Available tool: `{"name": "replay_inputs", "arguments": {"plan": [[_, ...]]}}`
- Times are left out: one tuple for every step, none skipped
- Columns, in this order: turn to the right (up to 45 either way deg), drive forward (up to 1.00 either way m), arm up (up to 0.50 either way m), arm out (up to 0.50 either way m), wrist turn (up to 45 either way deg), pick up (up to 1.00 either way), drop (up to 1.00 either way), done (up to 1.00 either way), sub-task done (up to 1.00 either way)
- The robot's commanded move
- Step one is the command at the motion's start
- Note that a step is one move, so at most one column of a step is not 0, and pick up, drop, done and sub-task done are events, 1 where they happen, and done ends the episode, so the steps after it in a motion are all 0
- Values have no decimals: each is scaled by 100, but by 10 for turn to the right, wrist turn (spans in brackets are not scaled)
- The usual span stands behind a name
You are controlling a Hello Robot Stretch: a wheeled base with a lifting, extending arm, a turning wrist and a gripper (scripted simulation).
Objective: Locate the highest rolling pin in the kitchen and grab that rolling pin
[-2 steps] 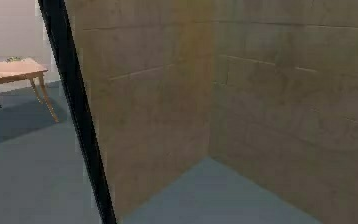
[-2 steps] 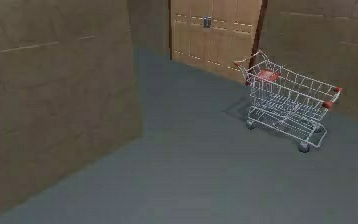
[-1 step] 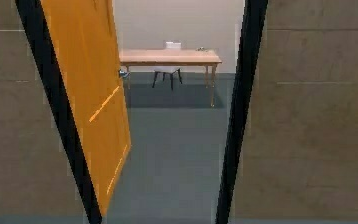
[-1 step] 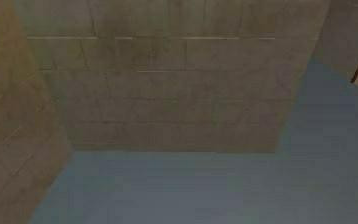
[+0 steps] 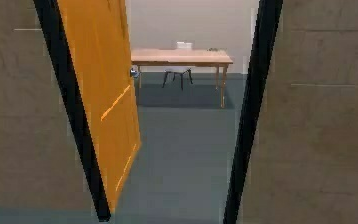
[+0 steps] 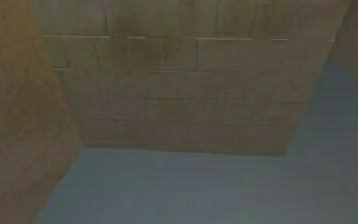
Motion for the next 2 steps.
{"name": "replay_inputs", "arguments": {"plan": [[0,100,0,0,0,0,0,0,0],[0,100,0,0,0,0,0,0,0]]}}
